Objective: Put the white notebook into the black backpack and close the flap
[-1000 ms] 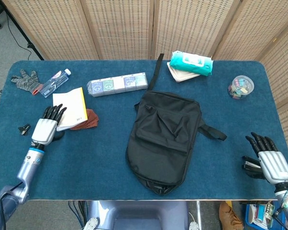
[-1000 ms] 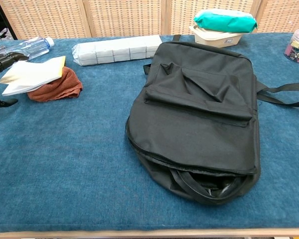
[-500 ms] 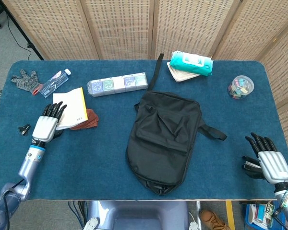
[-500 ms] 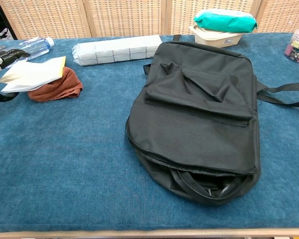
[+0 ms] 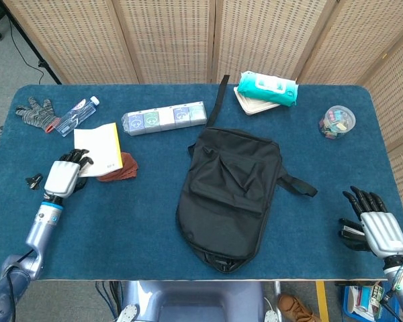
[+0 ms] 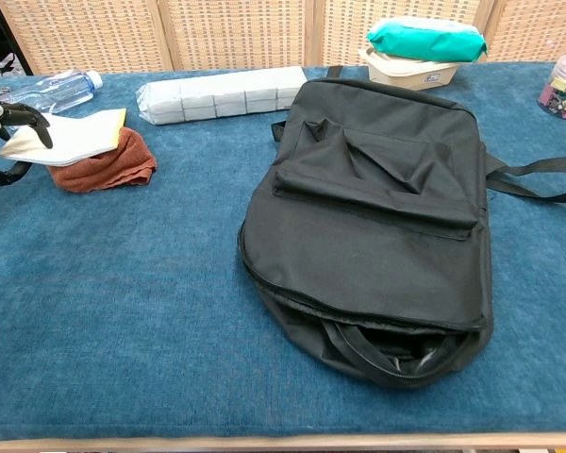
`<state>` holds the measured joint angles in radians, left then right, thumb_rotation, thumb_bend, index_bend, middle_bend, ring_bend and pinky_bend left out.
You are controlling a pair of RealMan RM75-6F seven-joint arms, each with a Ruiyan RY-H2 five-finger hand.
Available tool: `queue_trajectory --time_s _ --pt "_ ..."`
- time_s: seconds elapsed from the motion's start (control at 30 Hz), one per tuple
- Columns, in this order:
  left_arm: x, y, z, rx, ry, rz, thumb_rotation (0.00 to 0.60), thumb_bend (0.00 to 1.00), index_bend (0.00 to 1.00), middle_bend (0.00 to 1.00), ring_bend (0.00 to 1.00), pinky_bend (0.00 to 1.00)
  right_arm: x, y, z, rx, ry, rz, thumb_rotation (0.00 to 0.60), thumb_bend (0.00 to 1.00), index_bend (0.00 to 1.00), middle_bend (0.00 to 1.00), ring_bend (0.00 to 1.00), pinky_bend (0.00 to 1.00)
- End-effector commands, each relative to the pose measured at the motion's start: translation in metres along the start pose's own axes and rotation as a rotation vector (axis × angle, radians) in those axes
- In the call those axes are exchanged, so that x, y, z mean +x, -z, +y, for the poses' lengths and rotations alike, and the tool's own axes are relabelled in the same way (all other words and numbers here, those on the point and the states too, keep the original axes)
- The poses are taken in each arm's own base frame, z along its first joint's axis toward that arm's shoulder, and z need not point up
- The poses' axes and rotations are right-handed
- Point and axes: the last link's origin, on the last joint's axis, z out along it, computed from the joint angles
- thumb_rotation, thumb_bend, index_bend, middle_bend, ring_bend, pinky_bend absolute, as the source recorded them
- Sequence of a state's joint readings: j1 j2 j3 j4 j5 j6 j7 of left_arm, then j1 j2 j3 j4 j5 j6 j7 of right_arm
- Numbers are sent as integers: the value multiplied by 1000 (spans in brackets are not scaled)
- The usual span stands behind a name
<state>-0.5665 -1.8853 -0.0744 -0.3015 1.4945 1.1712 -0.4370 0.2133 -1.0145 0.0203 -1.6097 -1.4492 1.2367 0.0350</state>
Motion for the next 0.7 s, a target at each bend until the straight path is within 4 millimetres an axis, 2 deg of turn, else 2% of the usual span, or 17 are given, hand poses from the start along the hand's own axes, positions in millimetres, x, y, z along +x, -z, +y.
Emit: queue_trajectory --time_s 0.03,0.1,0.23,0.33,0.5,0.7 --pt "0 -1 1 2 -9 5 600 505 477 298 233 374 0 0 0 -1 0 1 600 0 0 0 0 0" --pt "0 -2 1 6 -14 9 600 509 509 325 253 405 0 0 0 -1 -1 1 600 0 0 0 0 0" --pt "3 -2 3 13 -8 39 600 517 643 461 364 550 1 0 0 0 -1 4 600 0 0 0 0 0" --pt "4 -2 3 18 -10 59 600 531 721 534 423 615 0 0 0 1 0 4 600 0 0 0 0 0" --pt "12 -1 4 2 12 115 600 611 809 614 481 653 -3 1 -2 11 4 -11 600 0 0 0 0 0" --pt "24 -4 3 -17 16 167 600 620 825 629 492 654 -11 -2 -12 47 -14 -59 600 0 0 0 0 0"
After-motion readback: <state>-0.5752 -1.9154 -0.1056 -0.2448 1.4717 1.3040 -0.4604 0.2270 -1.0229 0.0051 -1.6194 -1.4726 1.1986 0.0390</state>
